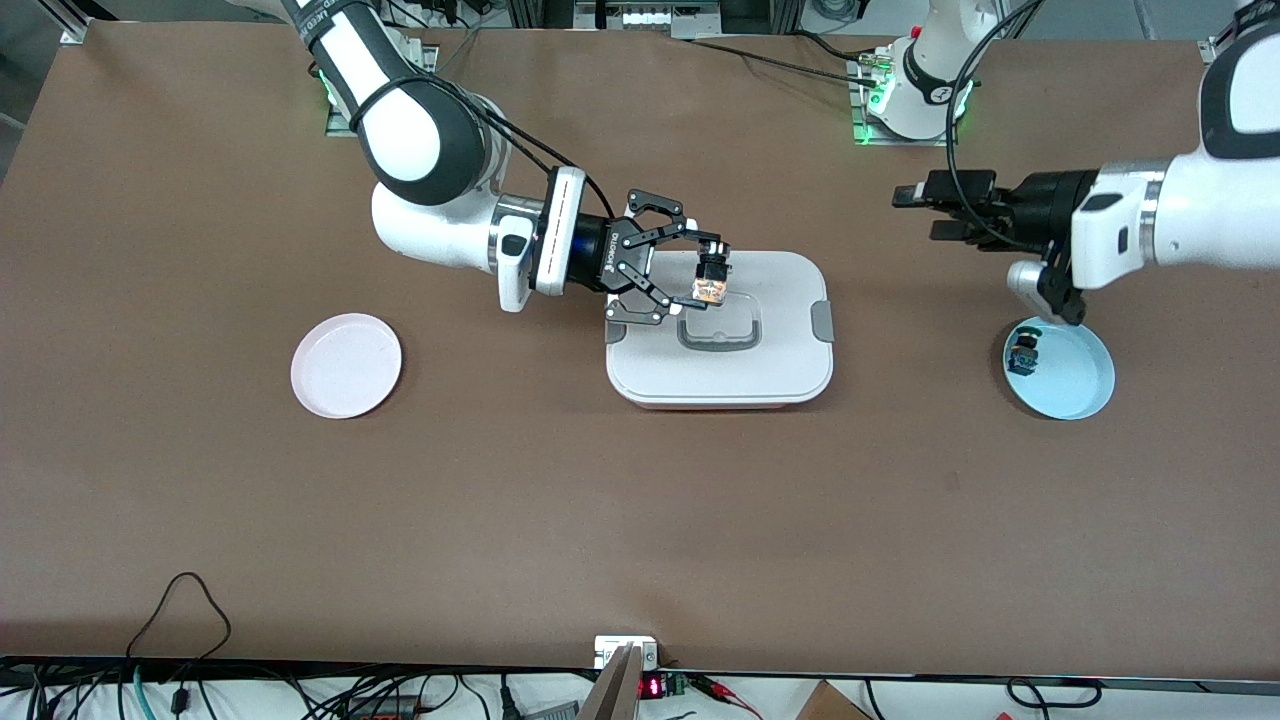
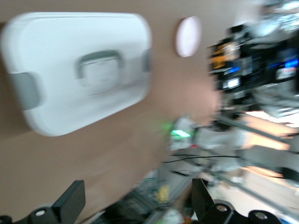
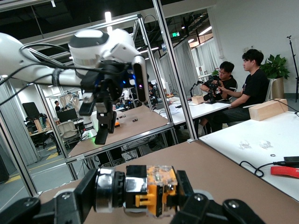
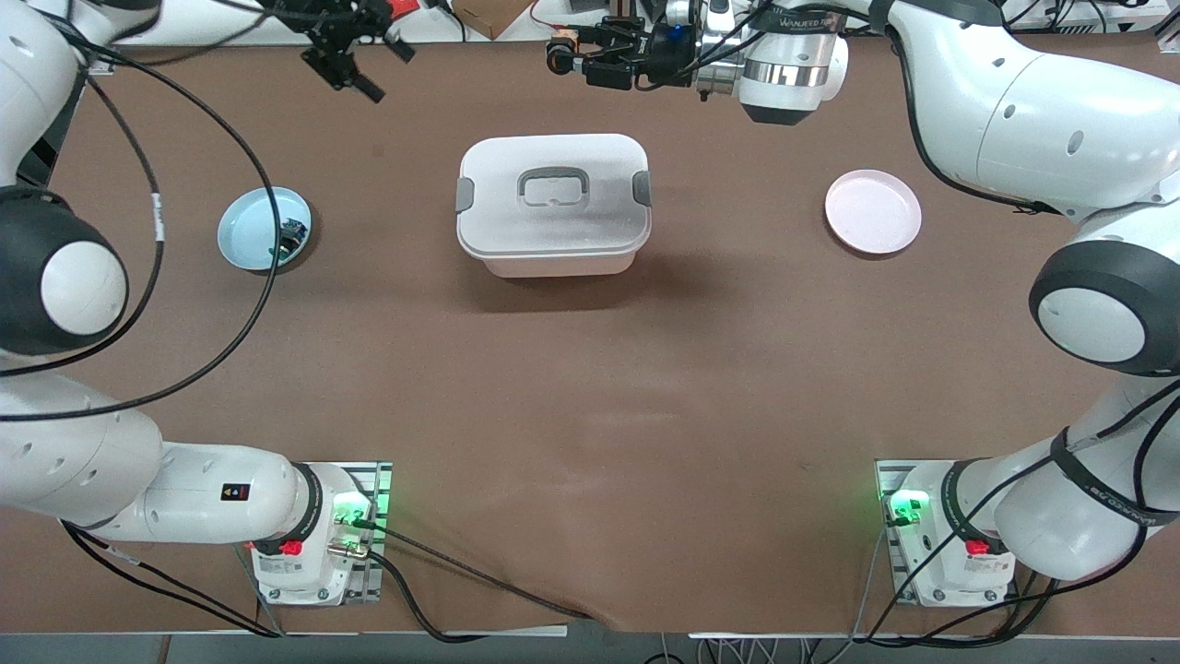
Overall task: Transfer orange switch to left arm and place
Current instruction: 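Grasp the orange switch with the left gripper above the box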
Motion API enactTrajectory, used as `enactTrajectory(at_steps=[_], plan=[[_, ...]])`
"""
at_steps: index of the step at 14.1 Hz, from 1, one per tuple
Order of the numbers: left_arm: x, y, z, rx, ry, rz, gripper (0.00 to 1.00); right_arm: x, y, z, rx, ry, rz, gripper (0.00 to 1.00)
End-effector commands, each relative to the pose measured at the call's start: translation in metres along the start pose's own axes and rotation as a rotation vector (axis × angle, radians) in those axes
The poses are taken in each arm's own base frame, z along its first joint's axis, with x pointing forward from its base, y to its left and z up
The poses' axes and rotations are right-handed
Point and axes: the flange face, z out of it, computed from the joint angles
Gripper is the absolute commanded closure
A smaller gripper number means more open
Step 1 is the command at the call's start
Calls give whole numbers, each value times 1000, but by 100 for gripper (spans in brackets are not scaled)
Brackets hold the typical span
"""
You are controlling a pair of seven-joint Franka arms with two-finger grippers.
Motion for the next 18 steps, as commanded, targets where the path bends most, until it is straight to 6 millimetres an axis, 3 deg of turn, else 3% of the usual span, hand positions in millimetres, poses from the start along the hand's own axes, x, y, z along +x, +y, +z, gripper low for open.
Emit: enactTrajectory(at_steps=[1, 4, 5, 9, 14, 16, 18], plan=[[32, -14, 13, -298, 32, 8, 0, 5, -1, 1, -20, 20, -18, 100], [54, -2, 40, -376, 118, 21, 0, 5, -1, 1, -20, 19, -16, 100], [64, -9, 51, -395, 148, 22, 0, 5, -1, 1, -20, 19, -16, 100], [89, -18, 117, -522, 177, 59, 0, 4, -1, 1, -26, 16, -16, 100], [90, -4, 160, -592, 167, 37, 0, 4, -1, 1, -26, 16, -16, 100], [89, 4, 171, -605, 154, 41, 11, 3, -1, 1, -26, 15, -15, 100], [86, 2, 176, -604, 146, 33, 40, 3, -1, 1, -26, 13, -14, 100]])
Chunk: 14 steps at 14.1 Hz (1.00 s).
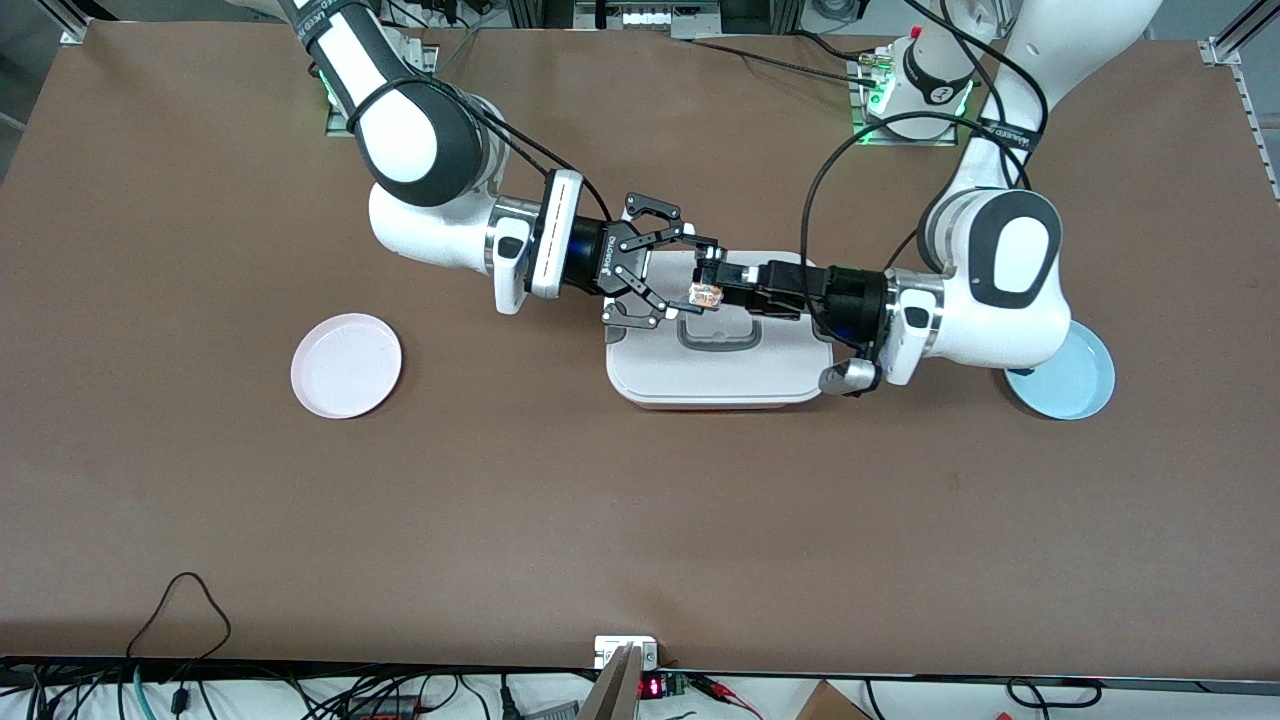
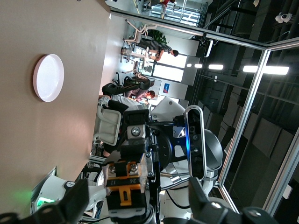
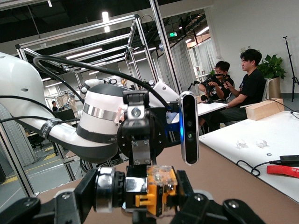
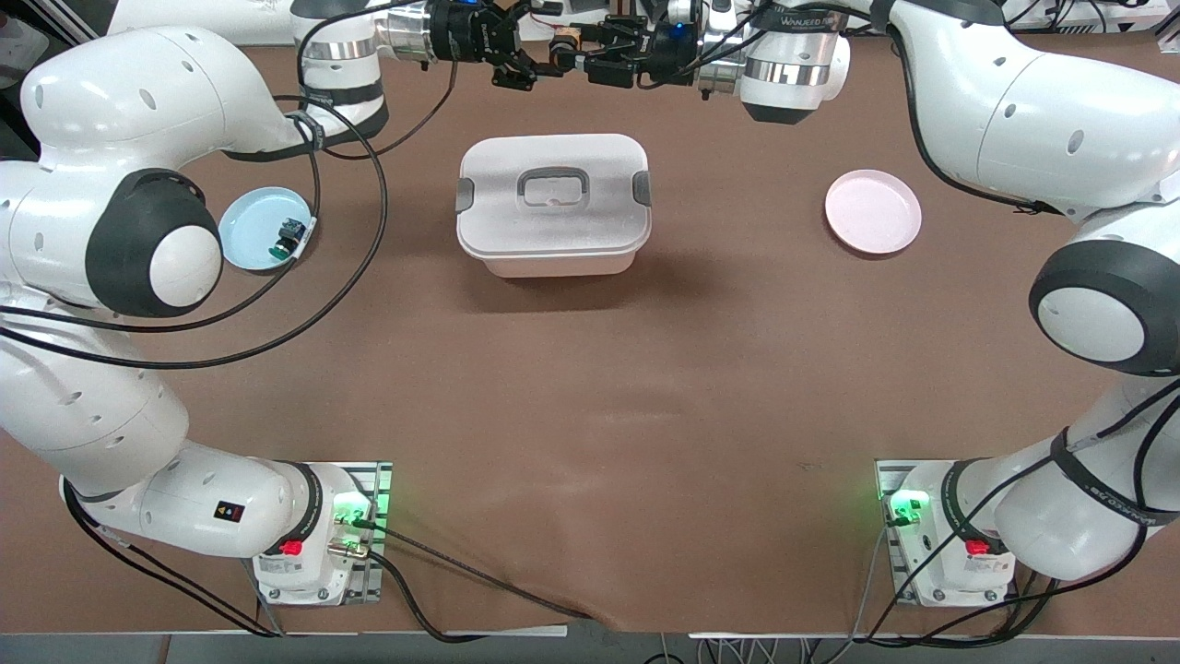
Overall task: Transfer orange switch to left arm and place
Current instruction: 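Grasp the orange switch with the left gripper above the box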
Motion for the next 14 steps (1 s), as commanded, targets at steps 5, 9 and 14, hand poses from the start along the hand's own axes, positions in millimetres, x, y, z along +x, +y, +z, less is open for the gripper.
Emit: enactTrajectory(at_steps=[5, 9, 14], plan=[[-5, -1, -5, -20, 18, 13, 77, 3, -3, 2, -15, 14, -14, 100], [-12, 3, -2, -31, -43, 12, 99, 2, -1, 2, -13, 16, -1, 19], [-11, 8, -3, -26, -46, 25, 100, 14, 6, -8, -22, 31, 50, 0]])
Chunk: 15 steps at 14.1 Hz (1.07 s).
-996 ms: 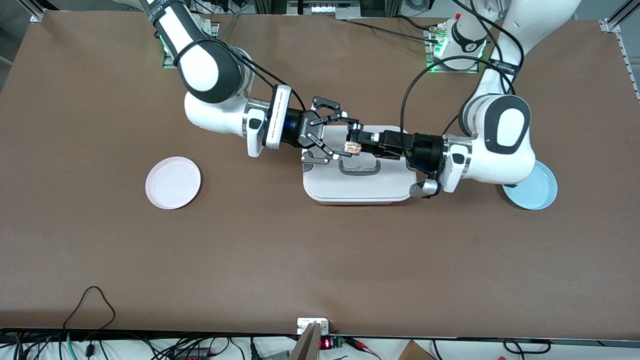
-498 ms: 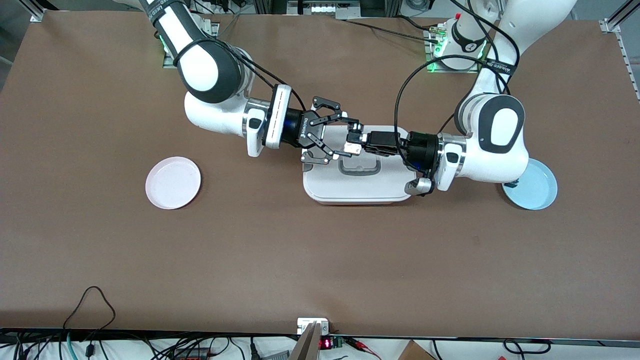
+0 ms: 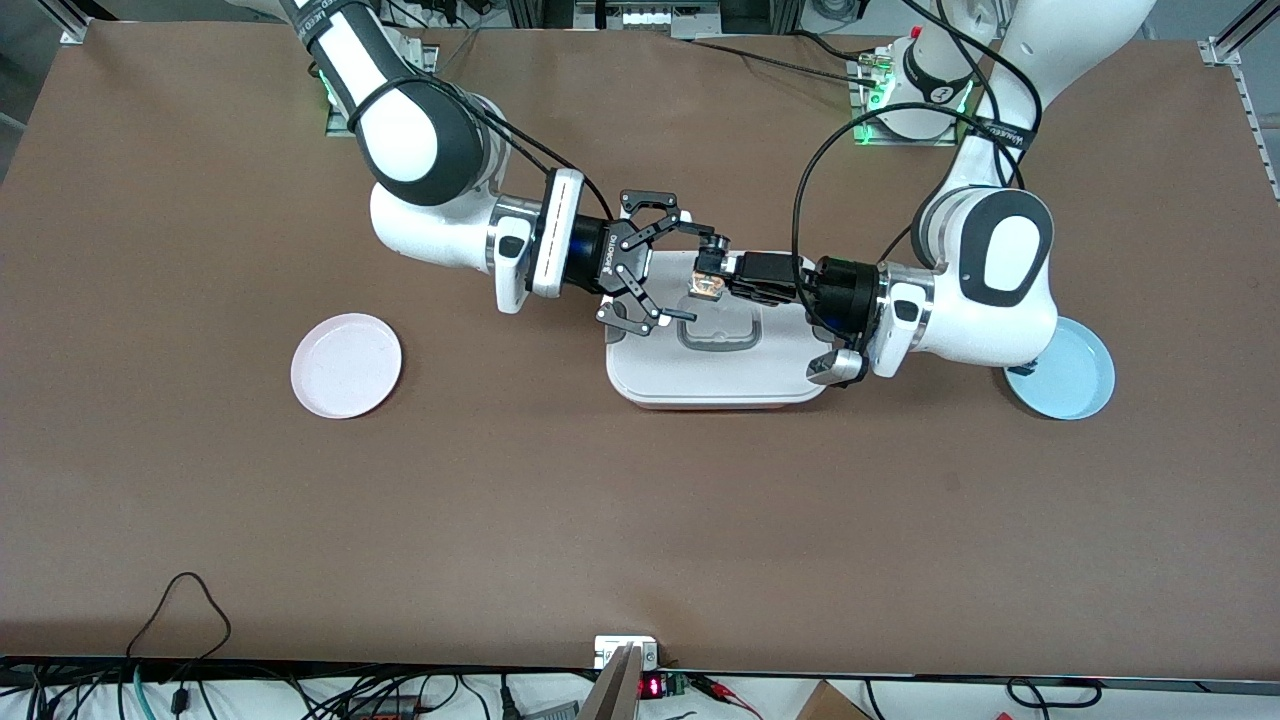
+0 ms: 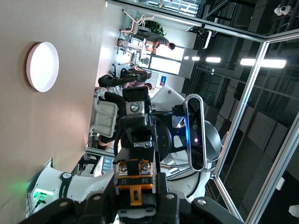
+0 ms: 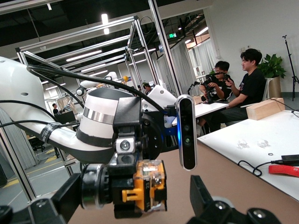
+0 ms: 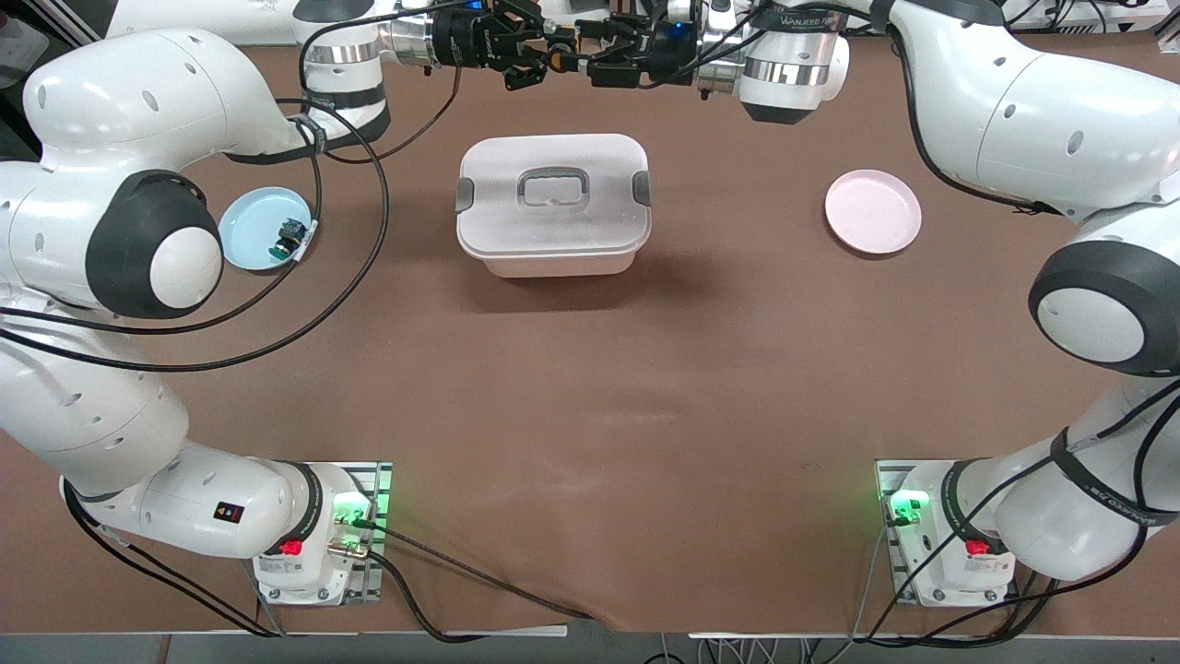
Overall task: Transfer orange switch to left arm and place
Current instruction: 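Open the right gripper and withdraw it while the left gripper pulls back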
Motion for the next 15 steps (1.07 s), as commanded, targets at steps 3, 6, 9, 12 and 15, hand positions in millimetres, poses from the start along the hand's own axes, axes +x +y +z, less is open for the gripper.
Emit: enactTrajectory(at_steps=[3, 6, 9, 12, 15], plan=[[-5, 27, -10, 172, -68, 114, 100, 33, 22, -32, 20, 46, 37, 0], [-6, 46, -21, 414, -124, 205, 100, 53, 50, -74, 89, -31, 16, 0], [-9, 55, -36, 628, -185, 269, 99, 83, 67, -135, 179, -128, 6, 0], [-16, 45, -66, 856, -265, 261, 99, 108, 72, -210, 245, -271, 27, 0], [-30, 48, -90, 1101, -407, 299, 99, 133, 61, -284, 204, -477, 111, 0]])
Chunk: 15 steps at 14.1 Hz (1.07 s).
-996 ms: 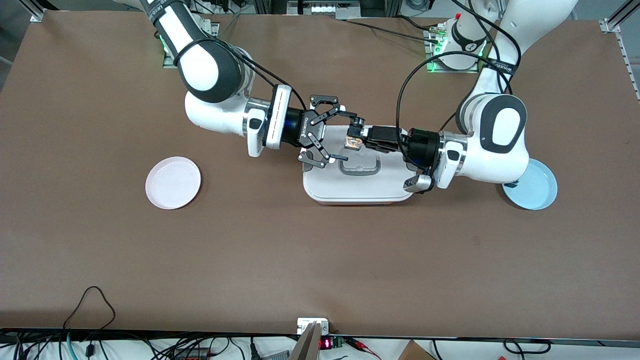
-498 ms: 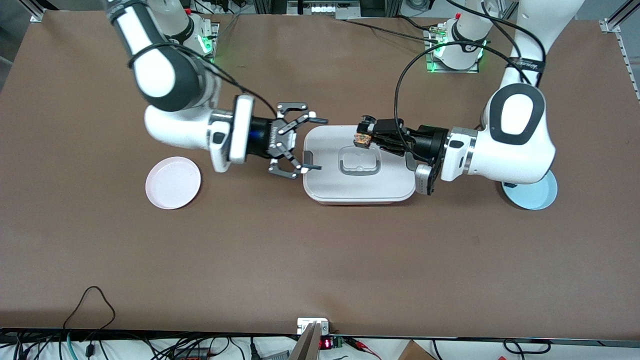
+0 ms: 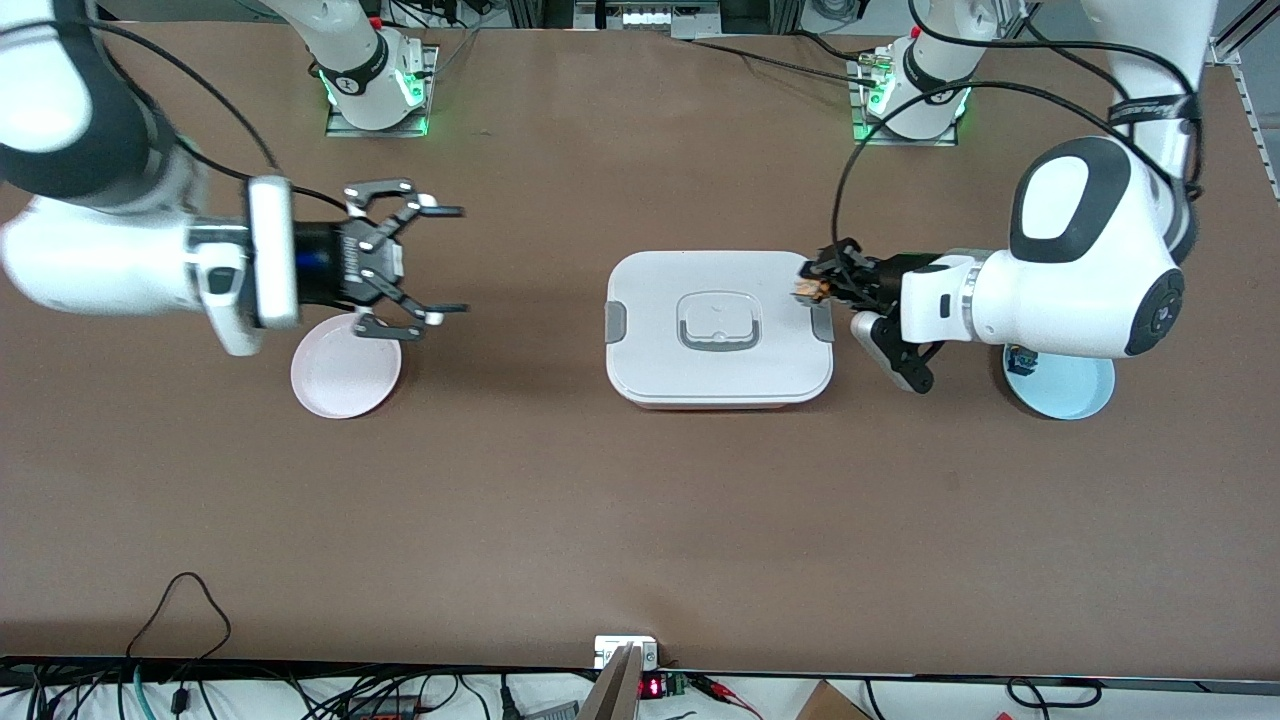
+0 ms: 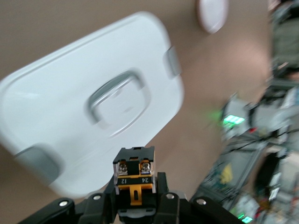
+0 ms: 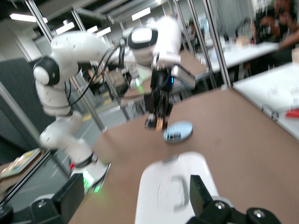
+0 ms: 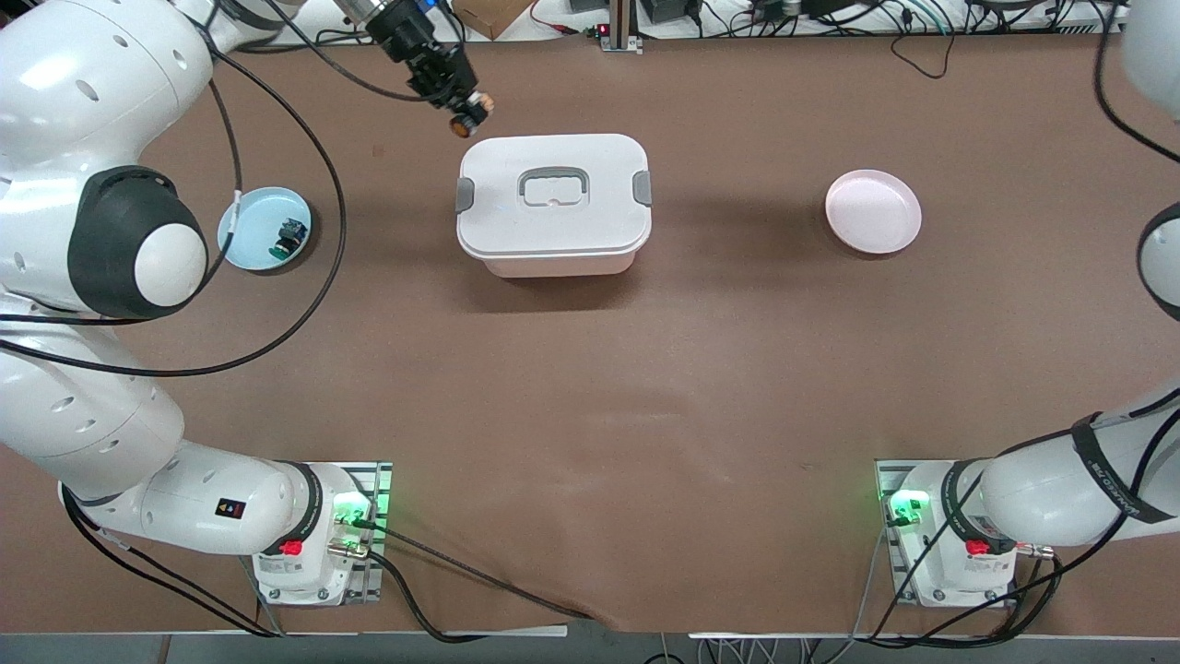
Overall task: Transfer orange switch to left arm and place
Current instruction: 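Carry the orange switch with the left gripper to the blue plate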
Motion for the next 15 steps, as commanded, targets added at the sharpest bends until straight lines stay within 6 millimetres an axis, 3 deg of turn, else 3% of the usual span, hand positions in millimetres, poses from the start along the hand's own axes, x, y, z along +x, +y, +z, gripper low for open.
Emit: enactTrajectory(at_steps=[1, 3, 5, 6, 9, 11, 13, 15], plan=[[-18, -8, -17, 192, -94, 84, 99, 3, -33, -52, -52, -149, 115, 0], [-26, -28, -21, 343, -185, 150, 99, 6, -63, -91, -189, -322, 253, 0], [-30, -58, -24, 458, -259, 197, 100, 18, -99, -112, -373, -502, 399, 0], [-34, -78, -32, 510, -287, 224, 100, 19, -107, -119, -434, -544, 453, 0], [-50, -130, -46, 593, -392, 342, 100, 0, -109, -137, -580, -729, 585, 0], [-74, -187, -57, 620, -430, 459, 100, 5, -112, -137, -711, -830, 652, 0], [-94, -231, -54, 661, -502, 565, 99, 6, -113, -132, -808, -946, 669, 0], [-114, -265, -51, 680, -531, 642, 99, 2, -111, -141, -841, -972, 677, 0]])
